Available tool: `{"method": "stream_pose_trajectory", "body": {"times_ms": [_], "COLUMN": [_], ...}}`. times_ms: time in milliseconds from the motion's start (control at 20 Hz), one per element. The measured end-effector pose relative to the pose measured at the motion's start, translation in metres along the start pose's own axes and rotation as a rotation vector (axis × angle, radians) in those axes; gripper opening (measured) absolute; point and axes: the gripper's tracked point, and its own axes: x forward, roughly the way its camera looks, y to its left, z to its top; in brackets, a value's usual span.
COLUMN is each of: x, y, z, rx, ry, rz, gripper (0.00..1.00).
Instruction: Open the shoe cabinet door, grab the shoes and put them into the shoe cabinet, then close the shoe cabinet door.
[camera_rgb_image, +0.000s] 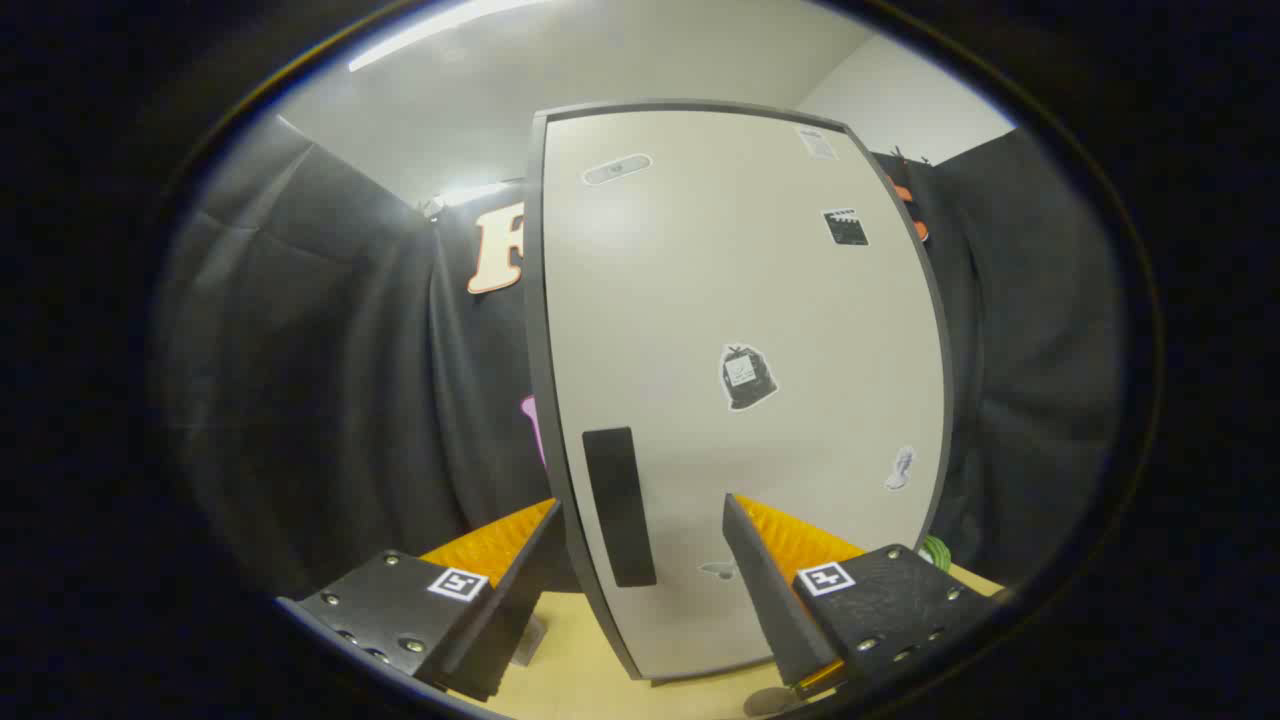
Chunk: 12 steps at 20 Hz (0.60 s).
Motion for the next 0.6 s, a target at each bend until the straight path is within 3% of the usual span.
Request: {"method": "stream_pose_trajectory", "body": {"times_ms": [600], "x": [0.016], "y": [0.002], "z": [-0.004], "rx": [-0.016], "ry": [0.004], "rz": [-0.017], "gripper": [0.97]}}
